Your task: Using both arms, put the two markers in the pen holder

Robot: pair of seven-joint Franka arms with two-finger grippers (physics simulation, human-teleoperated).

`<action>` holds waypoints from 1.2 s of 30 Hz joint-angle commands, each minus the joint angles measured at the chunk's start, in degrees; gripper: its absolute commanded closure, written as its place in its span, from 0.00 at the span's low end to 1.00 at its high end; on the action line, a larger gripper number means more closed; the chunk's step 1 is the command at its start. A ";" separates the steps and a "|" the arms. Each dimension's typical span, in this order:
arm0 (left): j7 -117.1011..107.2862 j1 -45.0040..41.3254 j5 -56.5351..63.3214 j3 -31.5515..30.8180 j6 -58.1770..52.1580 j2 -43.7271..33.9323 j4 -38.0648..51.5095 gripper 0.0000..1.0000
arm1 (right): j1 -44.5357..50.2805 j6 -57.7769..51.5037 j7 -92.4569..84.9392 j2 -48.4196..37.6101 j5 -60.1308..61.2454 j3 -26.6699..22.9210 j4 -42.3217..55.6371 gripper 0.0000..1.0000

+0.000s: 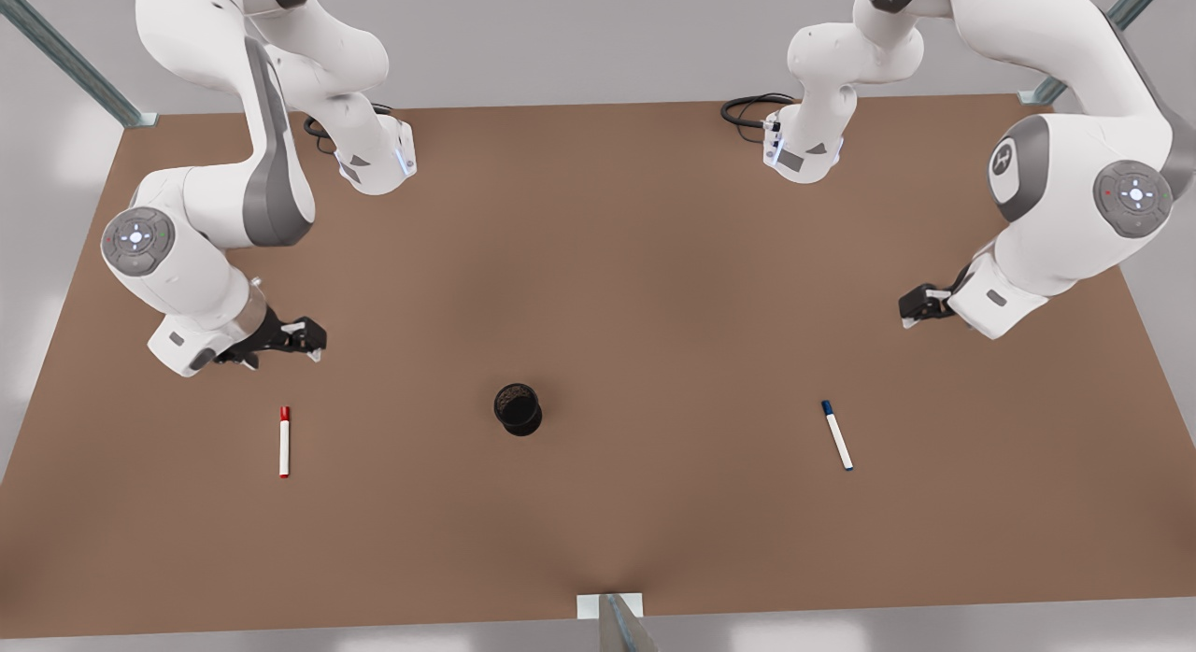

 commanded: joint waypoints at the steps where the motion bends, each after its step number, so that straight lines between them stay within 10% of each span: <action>1: 0.68 0.04 0.18 -0.06 3.40 0.56 0.07 0.00 | -0.02 1.98 -1.10 -0.06 0.03 -0.10 0.03 0.00; 13: -24.90 1.89 -0.70 0.20 49.01 27.54 -8.80 0.00 | -1.34 18.51 -0.92 12.60 0.11 -0.10 -6.21 0.00; 24: -24.28 1.89 -0.61 0.20 50.33 34.49 -8.72 0.01 | -11.70 25.54 -3.91 15.41 1.96 0.33 -13.25 0.00; 28: -24.11 1.89 -0.26 0.29 50.33 35.54 -8.45 0.46 | -15.92 28.70 -9.26 18.49 1.96 0.25 -11.93 0.00; 36: -23.93 1.89 -0.08 0.29 50.33 35.81 -8.36 0.62 | -17.16 30.28 -10.85 27.63 2.05 0.33 -4.11 0.00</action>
